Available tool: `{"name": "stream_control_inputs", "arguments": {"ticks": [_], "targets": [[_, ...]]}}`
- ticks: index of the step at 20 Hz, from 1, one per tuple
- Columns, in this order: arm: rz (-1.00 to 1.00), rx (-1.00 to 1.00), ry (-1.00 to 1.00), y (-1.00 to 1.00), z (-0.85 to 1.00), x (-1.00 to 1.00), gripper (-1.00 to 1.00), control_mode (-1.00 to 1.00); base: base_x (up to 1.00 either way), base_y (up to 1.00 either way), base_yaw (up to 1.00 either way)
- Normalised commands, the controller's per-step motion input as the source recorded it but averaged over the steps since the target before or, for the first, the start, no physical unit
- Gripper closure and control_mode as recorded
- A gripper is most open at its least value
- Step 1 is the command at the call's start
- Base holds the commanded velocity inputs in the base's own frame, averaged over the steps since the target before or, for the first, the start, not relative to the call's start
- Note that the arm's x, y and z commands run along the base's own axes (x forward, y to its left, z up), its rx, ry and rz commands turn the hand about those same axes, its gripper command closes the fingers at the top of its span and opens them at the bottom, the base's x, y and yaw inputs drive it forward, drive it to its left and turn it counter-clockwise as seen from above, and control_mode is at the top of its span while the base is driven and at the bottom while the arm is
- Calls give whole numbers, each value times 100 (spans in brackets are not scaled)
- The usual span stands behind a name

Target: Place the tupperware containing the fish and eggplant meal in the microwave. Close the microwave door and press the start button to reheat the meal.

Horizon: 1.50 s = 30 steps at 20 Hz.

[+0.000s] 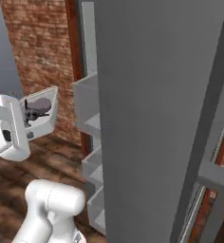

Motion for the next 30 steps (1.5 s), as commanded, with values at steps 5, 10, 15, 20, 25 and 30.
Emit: {"name": "stream_control_inputs", "arguments": {"ticks": [5, 10, 15, 20, 25, 30], "targets": [[0, 0, 0, 0, 0, 0, 100, 100, -5, 82, 83], [0, 0, 0, 0, 0, 0, 100, 100, 0, 69, 81], [0, 0, 0, 0, 0, 0, 100, 100, 6, 53, 80], [0, 0, 0, 0, 0, 0, 100, 100, 11, 46, 80], [0, 0, 0, 0, 0, 0, 100, 100, 10, 45, 80], [0, 0, 0, 0, 0, 0, 100, 100, 12, 47, 78]]}}
